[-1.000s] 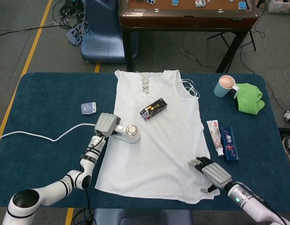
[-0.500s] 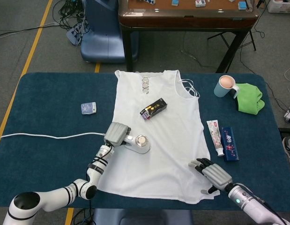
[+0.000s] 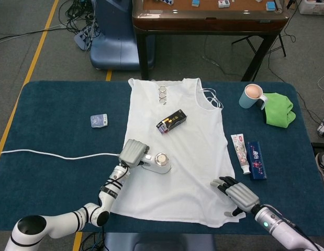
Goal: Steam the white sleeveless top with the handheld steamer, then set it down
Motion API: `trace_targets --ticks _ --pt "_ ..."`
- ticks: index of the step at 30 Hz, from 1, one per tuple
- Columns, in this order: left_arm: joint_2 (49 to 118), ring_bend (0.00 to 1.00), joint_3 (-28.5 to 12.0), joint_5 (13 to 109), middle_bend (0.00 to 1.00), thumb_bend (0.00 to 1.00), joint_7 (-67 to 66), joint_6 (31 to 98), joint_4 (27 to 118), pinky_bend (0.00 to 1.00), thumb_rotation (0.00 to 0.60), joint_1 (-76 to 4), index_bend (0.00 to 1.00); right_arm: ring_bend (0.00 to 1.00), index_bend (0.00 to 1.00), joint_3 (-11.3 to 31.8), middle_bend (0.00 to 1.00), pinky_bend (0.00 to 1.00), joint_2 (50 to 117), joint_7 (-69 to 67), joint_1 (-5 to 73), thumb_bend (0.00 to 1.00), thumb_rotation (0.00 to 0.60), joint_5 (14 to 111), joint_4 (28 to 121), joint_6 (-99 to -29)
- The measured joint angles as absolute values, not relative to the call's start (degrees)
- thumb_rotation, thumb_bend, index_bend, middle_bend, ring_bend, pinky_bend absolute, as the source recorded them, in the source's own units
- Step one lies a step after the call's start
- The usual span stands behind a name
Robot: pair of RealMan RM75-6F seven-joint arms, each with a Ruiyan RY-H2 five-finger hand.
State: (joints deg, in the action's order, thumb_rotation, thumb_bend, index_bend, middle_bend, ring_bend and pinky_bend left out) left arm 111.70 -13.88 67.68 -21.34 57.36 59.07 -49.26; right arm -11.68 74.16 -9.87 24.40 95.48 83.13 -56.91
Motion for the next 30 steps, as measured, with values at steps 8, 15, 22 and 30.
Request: trace_targets --ticks 8,15,22,30 --pt "107.7 0.63 -13.7 68.5 0.75 0.31 -17.5 57.7 58.8 0.61 0.600 -47.3 0.80 0.00 0.00 -11.4 0.11 0.00 74.5 -9.4 24.9 0.07 0.600 95.3 83.3 -56.2" --pt "104.8 0.63 -13.5 69.2 0.75 0.31 -14.4 58.1 57.9 0.61 0.600 -45.8 0.80 0.00 0.00 -11.3 0.11 0.00 74.5 -8.8 25.1 0.07 0.600 95.0 83.8 -55.7" --pt "101.6 0.63 -13.7 69.2 0.75 0.31 -12.1 58.5 61.2 0.61 0.600 -44.3 0.80 0.00 0.00 -11.3 0.11 0.00 74.2 -8.4 25.0 0.07 0.600 95.0 84.4 -56.0" --pt "94.7 0.63 -13.6 69.4 0.75 0.31 -9.5 60.7 70.4 0.61 0.600 -40.8 0.80 0.00 0.00 -11.4 0.11 0.00 73.8 -8.6 24.9 0.07 0.600 95.7 84.6 -57.1"
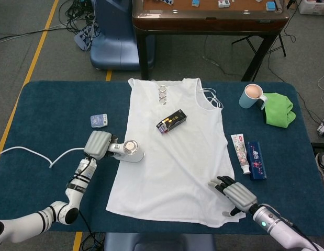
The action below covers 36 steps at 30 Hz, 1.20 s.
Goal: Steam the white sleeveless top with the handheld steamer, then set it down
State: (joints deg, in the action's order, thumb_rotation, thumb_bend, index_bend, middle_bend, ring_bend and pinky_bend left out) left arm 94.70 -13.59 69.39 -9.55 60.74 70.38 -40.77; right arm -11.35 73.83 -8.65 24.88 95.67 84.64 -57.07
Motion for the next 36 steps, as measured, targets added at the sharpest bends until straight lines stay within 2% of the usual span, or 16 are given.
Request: trace_targets --ticks 10,26,31,36 --pt "88.0 0.63 -11.4 70.5 0.75 0.31 -3.7 64.2 71.7 0.61 0.600 -34.6 0.78 0.00 0.00 -10.9 0.11 0.00 72.7 -8.1 24.9 0.07 0.600 97.0 86.5 -59.2" --pt "90.6 0.60 -9.1 73.5 0.72 0.31 -2.3 64.4 62.8 0.61 0.600 -33.6 0.74 0.00 0.00 -10.0 0.11 0.00 70.1 -7.3 24.3 0.07 0.600 98.0 90.0 -62.9" --pt "91.1 0.55 -8.5 74.3 0.62 0.29 -2.9 64.3 61.6 0.61 0.600 -33.3 0.65 0.00 0.00 -9.7 0.11 0.00 69.6 -7.8 24.2 0.07 0.600 98.3 90.4 -63.8" --pt "91.0 0.38 -8.2 74.0 0.41 0.27 -4.1 63.3 61.6 0.53 0.600 -33.2 0.43 0.00 0.00 -9.6 0.11 0.00 69.3 -8.0 24.1 0.07 0.600 98.5 90.6 -64.2"
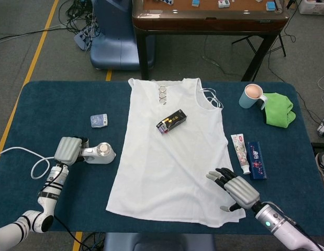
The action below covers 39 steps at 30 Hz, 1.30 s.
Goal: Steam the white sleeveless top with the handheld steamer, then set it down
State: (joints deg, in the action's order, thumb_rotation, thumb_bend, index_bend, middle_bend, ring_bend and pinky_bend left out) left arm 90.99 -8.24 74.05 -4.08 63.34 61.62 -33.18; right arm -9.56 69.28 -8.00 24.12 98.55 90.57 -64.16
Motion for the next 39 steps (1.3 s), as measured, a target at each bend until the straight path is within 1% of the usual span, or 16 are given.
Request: trace_targets --ticks 1,5,8,11,14,17,19,22,23,24,26,27,30,34,39 --pt "90.9 0.32 -8.2 73.8 0.35 0.27 -4.7 63.0 61.8 0.49 0.600 -33.2 0.36 0.00 0.00 -9.5 0.11 0.00 69.2 -8.0 24.1 0.07 0.600 98.6 90.6 -64.2" --pt "89.9 0.14 -8.2 72.9 0.21 0.26 -6.7 62.2 63.4 0.35 0.600 -33.0 0.17 0.00 0.00 -9.4 0.11 0.00 69.0 -8.3 24.1 0.07 0.600 98.7 90.6 -64.4" --pt "88.7 0.07 -8.3 72.2 0.14 0.25 -8.3 62.0 65.4 0.27 0.600 -32.7 0.08 0.00 0.00 -9.3 0.11 0.00 68.9 -8.4 24.2 0.07 0.600 98.8 90.6 -64.6" --pt "87.4 0.03 -8.4 71.5 0.09 0.24 -10.1 61.9 67.3 0.21 0.600 -32.3 0.04 0.00 0.00 -9.0 0.11 0.00 68.7 -8.6 24.3 0.07 0.600 98.8 90.6 -64.8" --pt "86.1 0.01 -8.4 70.5 0.07 0.19 -12.5 62.0 69.3 0.17 0.600 -31.9 0.01 0.00 0.00 -8.7 0.11 0.00 68.5 -8.8 24.2 0.07 0.600 98.7 90.5 -65.1" --pt "85.3 0.00 -8.4 69.5 0.03 0.11 -15.4 62.3 70.3 0.13 0.599 -31.4 0.00 0.00 0.00 -8.5 0.11 0.00 68.2 -9.2 24.2 0.07 0.600 98.6 90.5 -65.5" --pt "84.7 0.00 -8.4 68.1 0.01 0.09 -17.7 62.2 71.1 0.12 0.583 -31.2 0.00 0.00 0.00 -8.3 0.11 0.00 68.0 -9.6 24.2 0.07 0.600 98.5 90.5 -65.6" --pt "83.4 0.00 -8.4 66.0 0.00 0.08 -19.7 61.6 73.2 0.10 0.532 -30.7 0.00 0.00 0.00 -8.1 0.11 0.00 67.5 -9.7 24.1 0.07 0.600 98.3 90.5 -65.9" --pt "83.0 0.00 -8.4 65.7 0.00 0.08 -19.9 61.7 73.9 0.10 0.533 -30.5 0.00 0.00 0.00 -8.1 0.11 0.00 67.4 -9.7 24.1 0.07 0.600 98.3 90.5 -66.0" --pt "82.5 0.00 -8.4 65.5 0.00 0.08 -20.1 61.8 74.7 0.10 0.546 -30.3 0.00 0.00 0.00 -8.0 0.11 0.00 67.1 -9.8 24.0 0.07 0.600 98.2 90.6 -66.3" --pt "81.5 0.00 -8.5 65.2 0.00 0.08 -20.0 62.3 76.6 0.10 0.590 -29.6 0.00 0.00 0.00 -7.8 0.11 0.00 66.7 -9.8 23.9 0.07 0.600 98.1 90.6 -66.7" --pt "81.0 0.00 -8.5 65.1 0.00 0.08 -19.6 62.6 77.5 0.10 0.600 -29.3 0.00 0.00 0.00 -7.7 0.11 0.00 66.4 -9.8 23.8 0.07 0.600 98.0 90.7 -67.0" --pt "79.1 0.00 -8.7 65.4 0.00 0.09 -17.3 64.4 80.9 0.10 0.600 -27.9 0.00 0.00 0.00 -7.3 0.11 0.00 65.4 -9.6 23.3 0.07 0.600 97.4 90.9 -67.7" --pt "76.4 0.00 -8.8 67.4 0.01 0.09 -13.8 69.5 84.3 0.11 0.600 -25.1 0.00 0.00 0.00 -6.7 0.11 0.00 64.1 -8.0 22.3 0.08 0.600 96.0 91.0 -69.0" --pt "73.8 0.02 -8.6 70.3 0.04 0.09 -10.6 75.7 86.7 0.11 0.600 -21.4 0.01 0.00 0.00 -5.6 0.12 0.00 62.7 -6.2 20.3 0.10 0.600 94.0 91.4 -72.0"
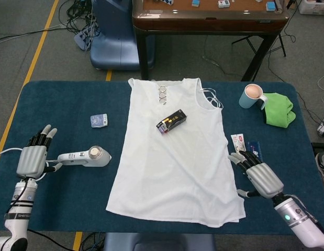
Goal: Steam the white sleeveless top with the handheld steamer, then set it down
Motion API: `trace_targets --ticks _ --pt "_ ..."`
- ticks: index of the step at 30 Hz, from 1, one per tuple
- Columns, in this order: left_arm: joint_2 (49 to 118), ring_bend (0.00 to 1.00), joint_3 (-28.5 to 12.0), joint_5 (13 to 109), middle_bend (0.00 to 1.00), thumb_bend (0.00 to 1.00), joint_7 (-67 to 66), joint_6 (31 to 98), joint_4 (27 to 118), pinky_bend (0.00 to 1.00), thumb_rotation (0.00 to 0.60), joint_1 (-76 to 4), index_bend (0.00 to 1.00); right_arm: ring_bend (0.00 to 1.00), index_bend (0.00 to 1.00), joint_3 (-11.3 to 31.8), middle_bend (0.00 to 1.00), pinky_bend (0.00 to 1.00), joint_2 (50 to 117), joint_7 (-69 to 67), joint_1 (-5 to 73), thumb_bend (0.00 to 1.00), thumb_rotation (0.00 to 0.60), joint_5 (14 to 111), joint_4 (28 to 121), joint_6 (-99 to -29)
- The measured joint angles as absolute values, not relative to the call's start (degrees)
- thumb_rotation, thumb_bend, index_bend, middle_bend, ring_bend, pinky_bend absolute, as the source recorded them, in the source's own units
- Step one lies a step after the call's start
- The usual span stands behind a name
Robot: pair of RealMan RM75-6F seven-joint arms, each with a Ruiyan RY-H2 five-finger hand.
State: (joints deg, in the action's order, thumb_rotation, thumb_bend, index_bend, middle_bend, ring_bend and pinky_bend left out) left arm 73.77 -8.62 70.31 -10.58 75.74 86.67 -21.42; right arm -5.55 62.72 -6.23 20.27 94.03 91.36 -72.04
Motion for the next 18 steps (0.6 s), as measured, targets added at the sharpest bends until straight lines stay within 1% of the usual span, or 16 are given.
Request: trace_targets --ticks 4,10,18 --pt "72.3 0.03 -8.0 73.6 0.06 0.08 -8.7 81.1 87.8 0.11 0.600 -18.4 0.04 0.00 0.00 -4.7 0.14 0.00 62.0 -4.0 18.0 0.11 0.600 93.0 91.5 -75.8" --pt "71.2 0.03 -6.2 78.4 0.07 0.09 -7.4 87.8 88.6 0.11 0.600 -14.1 0.05 0.00 0.00 -3.9 0.14 0.00 60.4 -0.9 13.4 0.11 0.600 90.7 92.6 -80.9" --pt "70.5 0.04 -2.7 83.0 0.07 0.08 -8.2 93.4 90.6 0.11 0.600 -8.8 0.05 0.00 0.00 -4.2 0.14 0.00 59.2 0.2 8.1 0.11 0.600 89.1 93.3 -85.3"
